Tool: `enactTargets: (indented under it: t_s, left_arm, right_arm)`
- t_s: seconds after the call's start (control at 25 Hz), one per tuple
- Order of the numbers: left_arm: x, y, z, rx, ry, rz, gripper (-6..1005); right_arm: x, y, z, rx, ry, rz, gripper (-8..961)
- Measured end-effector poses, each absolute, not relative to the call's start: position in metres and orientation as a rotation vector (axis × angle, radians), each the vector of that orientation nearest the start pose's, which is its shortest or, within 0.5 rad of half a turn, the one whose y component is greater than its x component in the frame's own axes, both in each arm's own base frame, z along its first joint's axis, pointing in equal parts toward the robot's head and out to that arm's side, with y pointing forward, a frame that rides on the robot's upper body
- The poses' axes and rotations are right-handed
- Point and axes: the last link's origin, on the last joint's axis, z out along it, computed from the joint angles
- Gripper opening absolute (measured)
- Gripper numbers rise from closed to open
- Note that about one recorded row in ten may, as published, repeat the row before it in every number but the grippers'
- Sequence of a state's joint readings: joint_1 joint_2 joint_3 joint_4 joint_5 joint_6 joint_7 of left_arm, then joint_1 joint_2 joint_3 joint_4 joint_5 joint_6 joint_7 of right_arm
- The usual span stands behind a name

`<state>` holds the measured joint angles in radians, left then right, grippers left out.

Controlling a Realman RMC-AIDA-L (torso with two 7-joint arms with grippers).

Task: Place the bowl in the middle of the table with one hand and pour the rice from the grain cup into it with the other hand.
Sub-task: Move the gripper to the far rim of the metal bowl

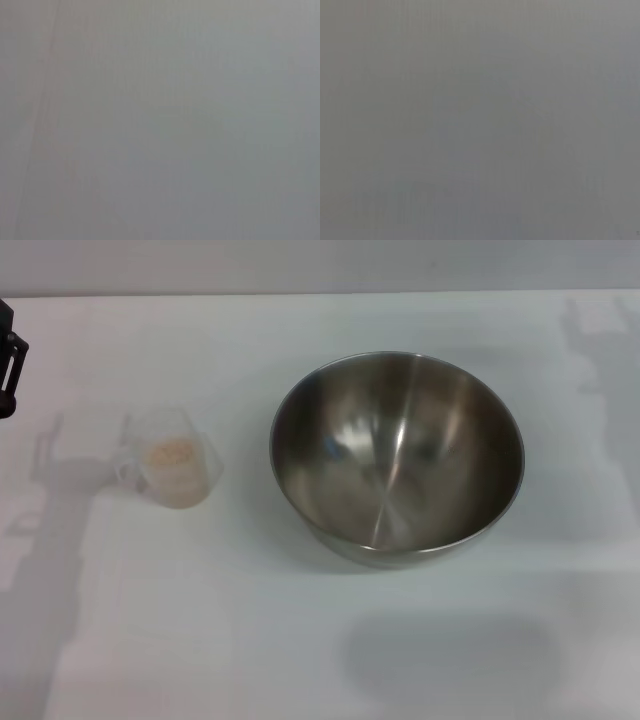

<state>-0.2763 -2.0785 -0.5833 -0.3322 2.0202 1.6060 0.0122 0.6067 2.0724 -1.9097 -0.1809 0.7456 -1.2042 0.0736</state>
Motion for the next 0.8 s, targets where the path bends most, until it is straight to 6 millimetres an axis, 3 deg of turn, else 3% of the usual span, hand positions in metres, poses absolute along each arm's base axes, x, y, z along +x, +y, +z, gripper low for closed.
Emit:
enactTargets:
  t_s: [0.8]
  left_arm:
    - [-0.3019,0.2642,0.0024,-1.375,-0.304,-0.927,841]
  right_arm:
    - [0.2701,0.4019,0.0424,-1.34,0.385,0.861,672]
